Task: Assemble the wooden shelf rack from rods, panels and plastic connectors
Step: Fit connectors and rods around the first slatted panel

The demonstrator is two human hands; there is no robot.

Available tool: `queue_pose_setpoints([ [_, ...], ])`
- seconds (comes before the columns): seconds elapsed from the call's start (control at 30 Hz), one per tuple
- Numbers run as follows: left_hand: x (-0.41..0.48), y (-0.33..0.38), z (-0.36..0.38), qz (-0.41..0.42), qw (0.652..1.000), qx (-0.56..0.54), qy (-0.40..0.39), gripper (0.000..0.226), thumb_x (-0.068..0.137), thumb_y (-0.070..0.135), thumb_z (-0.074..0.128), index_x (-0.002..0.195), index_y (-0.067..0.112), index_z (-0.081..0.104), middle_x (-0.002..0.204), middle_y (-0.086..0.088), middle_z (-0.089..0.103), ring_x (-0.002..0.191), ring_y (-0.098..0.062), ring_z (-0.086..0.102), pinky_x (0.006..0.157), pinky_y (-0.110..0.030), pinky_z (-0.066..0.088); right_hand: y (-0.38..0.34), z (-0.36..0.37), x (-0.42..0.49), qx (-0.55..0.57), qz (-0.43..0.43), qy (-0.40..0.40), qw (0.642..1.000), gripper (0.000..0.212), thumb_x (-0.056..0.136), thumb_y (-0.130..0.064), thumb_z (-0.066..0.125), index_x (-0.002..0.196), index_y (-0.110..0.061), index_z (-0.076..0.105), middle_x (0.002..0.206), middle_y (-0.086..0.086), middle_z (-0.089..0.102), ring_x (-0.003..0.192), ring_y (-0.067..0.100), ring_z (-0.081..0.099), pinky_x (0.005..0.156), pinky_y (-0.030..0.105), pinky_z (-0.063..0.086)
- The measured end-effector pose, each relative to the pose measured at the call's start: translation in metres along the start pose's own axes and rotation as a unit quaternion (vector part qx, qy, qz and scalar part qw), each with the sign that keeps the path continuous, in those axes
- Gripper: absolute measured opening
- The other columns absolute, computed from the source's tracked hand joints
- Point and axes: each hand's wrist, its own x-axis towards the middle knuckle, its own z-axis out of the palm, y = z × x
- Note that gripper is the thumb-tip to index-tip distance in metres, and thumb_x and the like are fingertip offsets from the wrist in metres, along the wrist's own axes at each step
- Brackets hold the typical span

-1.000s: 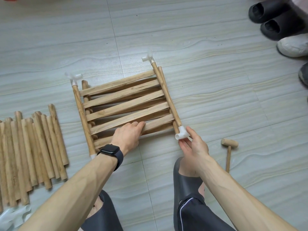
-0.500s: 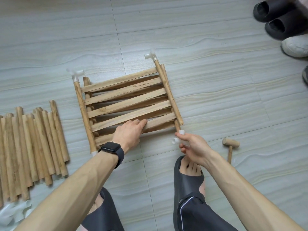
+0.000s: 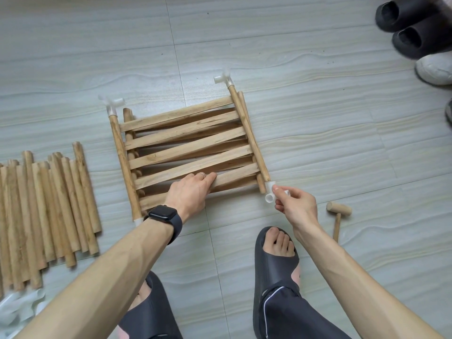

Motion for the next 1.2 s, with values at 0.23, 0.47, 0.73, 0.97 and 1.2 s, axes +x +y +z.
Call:
queue_pose_setpoints([
  [0.23, 0.000, 0.001, 0.000, -0.005, 1.000, -0.004, 0.001, 0.049, 0.101, 0.011, 0.047, 0.146, 0.027, 0.034, 0.121, -0.001, 0.056, 0.106, -0.027, 0.055, 0.067, -0.037, 0.041, -0.008, 0.001, -0.001, 0.154, 0.106, -0.126, 0.974, 0.022, 0.086, -0.019, 0.081, 0.098, -0.002, 0.074, 0.079, 0.006, 0.064, 0.061, 0.009, 0.060, 0.059, 0.021, 0.054],
  [0.47, -0.001, 0.001, -0.001, -0.007, 1.000, -0.008, -0.002, 0.047, 0.104, 0.014, 0.043, 0.148, 0.027, 0.033, 0.121, -0.002, 0.056, 0.106, -0.027, 0.054, 0.068, -0.038, 0.043, -0.011, -0.008, 0.008, 0.153, 0.156, -0.156, 0.963, 0.021, 0.086, -0.022, 0.081, 0.099, -0.009, 0.070, 0.087, 0.007, 0.069, 0.084, 0.029, 0.077, 0.069, 0.037, 0.063],
  [0.73, -0.001, 0.002, 0.000, -0.006, 1.000, -0.009, 0.001, 0.045, 0.105, 0.016, 0.041, 0.148, 0.027, 0.033, 0.121, -0.002, 0.056, 0.106, -0.027, 0.054, 0.067, -0.037, 0.040, -0.012, 0.001, 0.005, 0.020, 0.072, -0.091, 0.993, 0.035, 0.076, -0.005, 0.086, 0.103, -0.004, 0.066, 0.081, 0.010, 0.070, 0.053, 0.011, 0.059, 0.052, 0.021, 0.050],
  [0.97, -0.001, 0.001, 0.000, -0.008, 1.000, -0.009, -0.002, 0.047, 0.105, 0.015, 0.043, 0.149, 0.028, 0.032, 0.124, -0.002, 0.056, 0.108, -0.027, 0.054, 0.067, -0.038, 0.042, -0.023, 0.003, 0.009, -0.113, 0.023, -0.075, 0.991, 0.020, 0.075, -0.030, 0.087, 0.092, -0.025, 0.078, 0.083, -0.008, 0.074, 0.055, 0.006, 0.070, 0.078, 0.030, 0.062],
  [1.2, -0.001, 0.001, -0.001, -0.013, 1.000, -0.021, 0.002, 0.041, 0.106, 0.018, 0.041, 0.145, 0.028, 0.037, 0.119, -0.002, 0.058, 0.105, -0.028, 0.055, 0.071, -0.041, 0.048, -0.022, 0.010, 0.011, -0.085, 0.028, -0.039, 0.995, 0.039, 0.070, -0.045, 0.087, 0.074, -0.008, 0.072, 0.056, -0.004, 0.068, 0.054, 0.012, 0.072, 0.073, 0.034, 0.064],
])
